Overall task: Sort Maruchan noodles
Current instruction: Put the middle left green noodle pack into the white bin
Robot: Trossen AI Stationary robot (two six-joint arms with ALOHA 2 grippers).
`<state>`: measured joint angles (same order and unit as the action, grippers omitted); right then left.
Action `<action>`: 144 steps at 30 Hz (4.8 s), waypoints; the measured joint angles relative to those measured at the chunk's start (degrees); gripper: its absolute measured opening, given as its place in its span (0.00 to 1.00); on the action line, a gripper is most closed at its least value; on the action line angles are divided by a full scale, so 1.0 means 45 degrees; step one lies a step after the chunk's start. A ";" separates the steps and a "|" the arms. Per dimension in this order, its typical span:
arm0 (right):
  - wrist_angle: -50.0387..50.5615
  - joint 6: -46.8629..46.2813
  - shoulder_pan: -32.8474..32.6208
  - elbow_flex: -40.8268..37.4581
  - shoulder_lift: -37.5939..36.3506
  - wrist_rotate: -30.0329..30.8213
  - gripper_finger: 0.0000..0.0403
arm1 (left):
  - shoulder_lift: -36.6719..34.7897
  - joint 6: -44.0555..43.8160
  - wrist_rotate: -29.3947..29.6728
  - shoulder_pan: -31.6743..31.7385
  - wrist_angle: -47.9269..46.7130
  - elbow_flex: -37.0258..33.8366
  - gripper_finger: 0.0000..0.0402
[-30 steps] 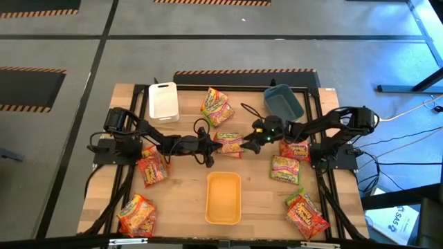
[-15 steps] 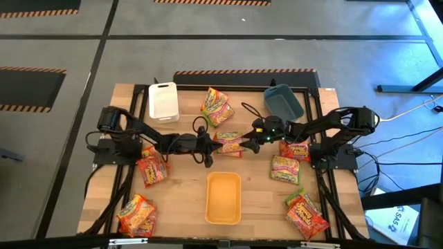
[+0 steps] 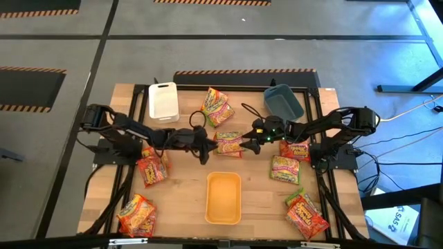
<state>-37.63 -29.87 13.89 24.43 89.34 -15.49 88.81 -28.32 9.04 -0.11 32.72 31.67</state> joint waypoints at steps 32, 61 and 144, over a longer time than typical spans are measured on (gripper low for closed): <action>-0.0296 -0.1321 -0.0092 -0.0010 0.0869 0.0441 0.78 | 0.3342 -0.1966 0.0768 -0.0032 0.3448 0.0024 0.25; -0.3546 -0.1307 -0.0092 0.0005 0.2079 0.0529 0.49 | 0.3372 -0.0911 0.0636 0.0018 0.3830 0.0053 0.25; 0.0763 0.4466 -0.1919 0.1718 -0.0855 -0.0056 0.26 | 0.0866 0.4659 -0.2251 0.0391 -0.5339 0.5357 0.58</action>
<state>-34.20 -9.77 5.26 32.16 85.49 -15.74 92.71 -7.35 -1.09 1.65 8.69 55.78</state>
